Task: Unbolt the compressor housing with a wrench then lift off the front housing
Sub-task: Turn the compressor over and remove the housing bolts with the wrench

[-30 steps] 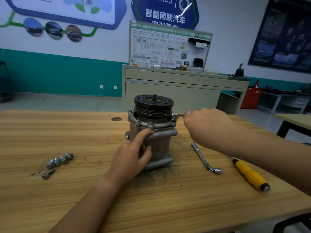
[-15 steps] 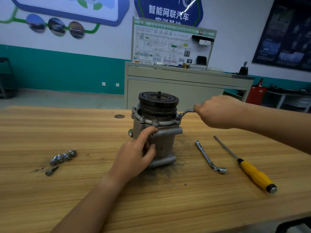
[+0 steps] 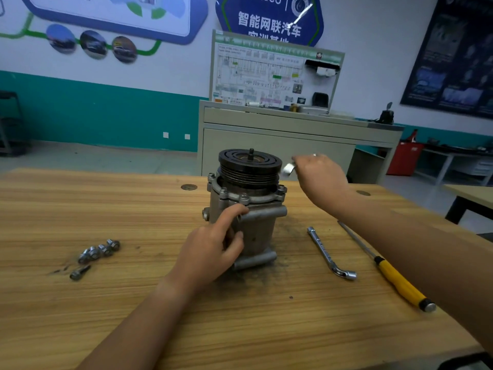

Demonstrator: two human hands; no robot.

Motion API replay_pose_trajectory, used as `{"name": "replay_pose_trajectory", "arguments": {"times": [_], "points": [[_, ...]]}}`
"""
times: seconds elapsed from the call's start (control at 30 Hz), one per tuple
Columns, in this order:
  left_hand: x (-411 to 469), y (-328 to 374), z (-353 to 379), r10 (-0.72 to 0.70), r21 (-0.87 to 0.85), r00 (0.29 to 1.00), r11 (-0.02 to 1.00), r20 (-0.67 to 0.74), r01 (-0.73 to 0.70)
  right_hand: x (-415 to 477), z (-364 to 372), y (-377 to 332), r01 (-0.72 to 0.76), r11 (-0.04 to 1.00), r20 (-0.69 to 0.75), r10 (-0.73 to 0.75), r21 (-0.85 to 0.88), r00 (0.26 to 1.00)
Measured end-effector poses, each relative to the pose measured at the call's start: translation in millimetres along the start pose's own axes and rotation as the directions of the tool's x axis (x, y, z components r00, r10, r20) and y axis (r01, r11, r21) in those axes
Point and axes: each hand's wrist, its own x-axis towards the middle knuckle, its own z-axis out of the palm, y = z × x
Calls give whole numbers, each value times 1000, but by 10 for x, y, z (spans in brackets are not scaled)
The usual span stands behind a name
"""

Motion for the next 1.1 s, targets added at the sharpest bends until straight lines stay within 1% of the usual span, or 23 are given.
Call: {"name": "replay_pose_trajectory", "arguments": {"times": [0.03,0.1,0.17,0.23,0.33,0.4,0.47,0.57,0.7,0.83,0.9,1.1], "points": [[0,4,1,-1,-5,1000,1000,5,1,-47,-61,-18,-88,992,-49,92,89,994],[-1,-1,6,-2,-13,1000,1000,7,2,-165,-169,-51,-239,931,-66,266,274,962],[-5,-9,16,-1,-25,1000,1000,5,2,-334,-256,-79,-288,911,-4,302,295,953],[-4,-11,21,1,-32,1000,999,1,-1,-512,-336,-129,-279,938,96,265,204,960],[-1,-17,21,5,-37,1000,999,-4,-5,-617,-367,-190,-231,972,278,214,30,936],[-6,-18,20,6,-42,1000,999,-6,-6,-584,-401,-248,-211,977,338,209,-31,918],[-13,-16,20,8,-53,1000,999,-11,-9,-554,-464,-318,-154,984,339,176,-91,924],[-10,-23,34,8,-64,999,998,-31,-10,-542,-580,-426,-4,980,355,76,-199,932],[-8,-24,51,17,-108,999,994,-37,-21,-419,-708,-453,154,946,443,-12,-286,897],[-6,-33,61,26,-127,999,991,-46,-32,-272,-787,-291,320,895,501,-132,-311,855],[-7,-28,58,18,-135,999,991,-34,-23,-243,-789,-243,342,885,510,-146,-316,848],[8,-14,32,-4,-86,1000,996,-20,3,-127,-676,-169,377,841,561,-110,-387,821]]}}
